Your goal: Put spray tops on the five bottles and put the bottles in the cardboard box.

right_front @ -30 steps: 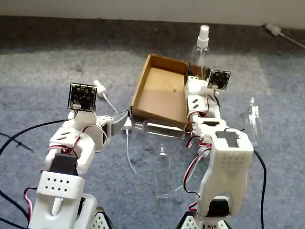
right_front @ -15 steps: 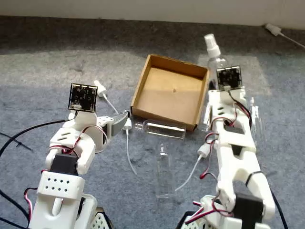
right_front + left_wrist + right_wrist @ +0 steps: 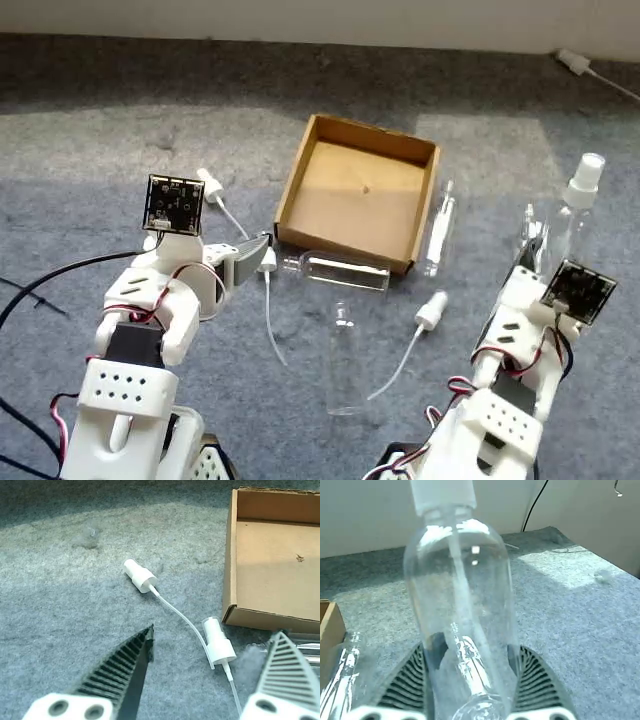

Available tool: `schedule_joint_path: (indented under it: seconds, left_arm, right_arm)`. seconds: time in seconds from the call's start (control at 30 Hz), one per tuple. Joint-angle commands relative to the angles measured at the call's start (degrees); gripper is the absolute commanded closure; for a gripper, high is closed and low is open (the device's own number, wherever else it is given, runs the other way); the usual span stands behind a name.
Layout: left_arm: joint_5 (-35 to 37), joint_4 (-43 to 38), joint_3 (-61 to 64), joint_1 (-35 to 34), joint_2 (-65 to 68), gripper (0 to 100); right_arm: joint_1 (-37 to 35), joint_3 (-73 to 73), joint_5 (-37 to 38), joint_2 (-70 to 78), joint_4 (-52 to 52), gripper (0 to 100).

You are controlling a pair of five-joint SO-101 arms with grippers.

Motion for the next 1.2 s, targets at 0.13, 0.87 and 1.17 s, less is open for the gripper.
schedule_joint_path:
  seconds: [0.13,0.87,1.17]
  left_arm:
    - [0.3,-0.9,-0.1,-0.5,-0.9,67]
    - [0.3,-1.1,0.8,-0.5,-0.9,67]
    - [0.3,-1.1,0.8,-0.5,-0.9,67]
  right_arm:
    - [-0.1,9.0,2.6,-9.2,2.2,98.9]
    - [5.8,-11.2,18.8,-5.7,44.0,98.8]
    - [3.6,-46.3,12.3,28.1,56.5,98.9]
